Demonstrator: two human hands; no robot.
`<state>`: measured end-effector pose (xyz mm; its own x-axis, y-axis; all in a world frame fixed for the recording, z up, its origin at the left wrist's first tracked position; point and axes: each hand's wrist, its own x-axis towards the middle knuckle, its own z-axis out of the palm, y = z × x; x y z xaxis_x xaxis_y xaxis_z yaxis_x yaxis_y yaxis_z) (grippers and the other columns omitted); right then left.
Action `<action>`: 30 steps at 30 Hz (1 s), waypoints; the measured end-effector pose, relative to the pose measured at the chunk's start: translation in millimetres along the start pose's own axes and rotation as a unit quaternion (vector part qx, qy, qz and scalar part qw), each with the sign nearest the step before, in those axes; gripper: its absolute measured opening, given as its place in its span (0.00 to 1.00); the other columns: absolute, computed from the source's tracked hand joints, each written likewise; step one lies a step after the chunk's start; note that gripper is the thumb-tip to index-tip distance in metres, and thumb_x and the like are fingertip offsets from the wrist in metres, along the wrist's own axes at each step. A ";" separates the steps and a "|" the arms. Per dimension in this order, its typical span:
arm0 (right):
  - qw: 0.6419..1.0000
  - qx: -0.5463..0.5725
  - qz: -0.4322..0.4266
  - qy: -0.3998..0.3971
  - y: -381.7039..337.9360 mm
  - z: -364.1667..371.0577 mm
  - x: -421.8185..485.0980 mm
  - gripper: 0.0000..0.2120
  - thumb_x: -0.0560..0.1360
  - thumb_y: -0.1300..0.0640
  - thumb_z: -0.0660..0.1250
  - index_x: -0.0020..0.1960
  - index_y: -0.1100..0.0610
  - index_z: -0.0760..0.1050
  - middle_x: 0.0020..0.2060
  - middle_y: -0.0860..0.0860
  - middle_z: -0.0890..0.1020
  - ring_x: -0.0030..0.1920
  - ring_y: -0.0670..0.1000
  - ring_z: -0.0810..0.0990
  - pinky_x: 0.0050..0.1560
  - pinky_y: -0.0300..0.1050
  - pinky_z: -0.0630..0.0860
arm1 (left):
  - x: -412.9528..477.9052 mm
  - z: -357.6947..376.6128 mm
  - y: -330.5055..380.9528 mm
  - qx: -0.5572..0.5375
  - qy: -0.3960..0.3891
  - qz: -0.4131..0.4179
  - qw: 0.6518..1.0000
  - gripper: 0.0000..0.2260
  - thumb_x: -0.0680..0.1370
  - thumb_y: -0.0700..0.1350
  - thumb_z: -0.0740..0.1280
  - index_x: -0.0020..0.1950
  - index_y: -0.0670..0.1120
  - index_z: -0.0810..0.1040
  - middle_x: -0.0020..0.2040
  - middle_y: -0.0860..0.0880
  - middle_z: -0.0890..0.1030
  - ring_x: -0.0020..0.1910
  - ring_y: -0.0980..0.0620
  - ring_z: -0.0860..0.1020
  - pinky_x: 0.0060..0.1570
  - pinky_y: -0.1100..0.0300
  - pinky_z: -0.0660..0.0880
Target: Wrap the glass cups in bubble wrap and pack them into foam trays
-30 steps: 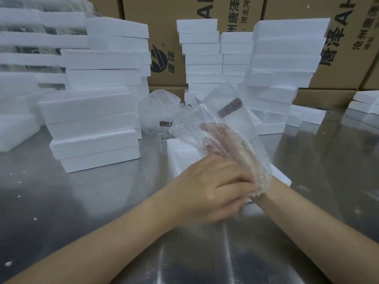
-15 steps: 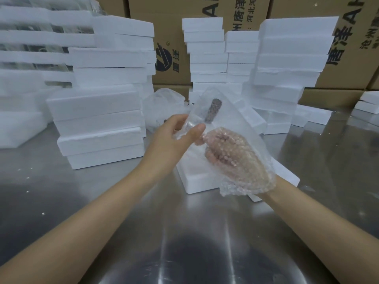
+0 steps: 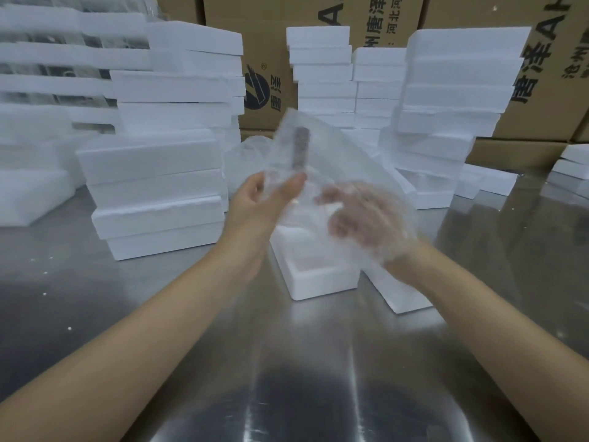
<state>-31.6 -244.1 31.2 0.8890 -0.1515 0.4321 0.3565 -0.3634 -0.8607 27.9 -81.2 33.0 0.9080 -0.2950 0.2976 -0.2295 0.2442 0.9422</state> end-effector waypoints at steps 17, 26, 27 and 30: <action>0.979 0.198 0.015 0.054 9.3 -4.8 -3.8 0.11 0.65 0.68 0.71 0.38 0.52 0.80 0.37 0.52 0.82 0.44 0.54 0.82 0.51 0.46 0.77 | -13.7 12.2 -12.6 -0.058 -0.093 -0.109 0.988 0.22 0.60 0.56 0.76 0.51 0.56 0.76 0.49 0.59 0.84 0.50 0.59 0.83 0.53 0.61 0.75; 0.991 0.084 -0.006 0.102 2.4 6.3 -11.5 0.10 0.67 0.66 0.71 0.41 0.55 0.75 0.27 0.42 0.79 0.28 0.40 0.77 0.32 0.30 0.72 | -15.8 12.1 -14.5 -0.063 -0.105 -0.111 0.986 0.26 0.63 0.55 0.75 0.59 0.51 0.76 0.54 0.53 0.84 0.53 0.55 0.83 0.52 0.60 0.77; 0.987 0.074 0.004 0.140 3.9 5.5 -10.7 0.13 0.66 0.64 0.74 0.44 0.51 0.74 0.30 0.42 0.80 0.30 0.41 0.79 0.33 0.30 0.72 | -15.8 12.2 -14.2 -0.065 -0.110 -0.112 0.985 0.24 0.63 0.55 0.75 0.57 0.52 0.76 0.52 0.55 0.84 0.51 0.57 0.83 0.49 0.63 0.78; 0.973 0.017 0.074 0.219 11.4 -0.7 -5.2 0.28 0.61 0.52 0.78 0.52 0.42 0.65 0.51 0.53 0.77 0.45 0.45 0.78 0.41 0.35 0.70 | -14.5 10.0 -12.1 -0.078 -0.121 -0.112 0.983 0.22 0.63 0.53 0.74 0.55 0.54 0.75 0.47 0.59 0.85 0.48 0.60 0.83 0.44 0.68 0.78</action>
<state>-32.4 -248.1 19.3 0.7262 -0.5801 0.3689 0.2497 -0.2774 -0.9277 14.0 -89.1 18.8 0.8149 -0.5648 0.1301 0.0411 0.2802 0.9591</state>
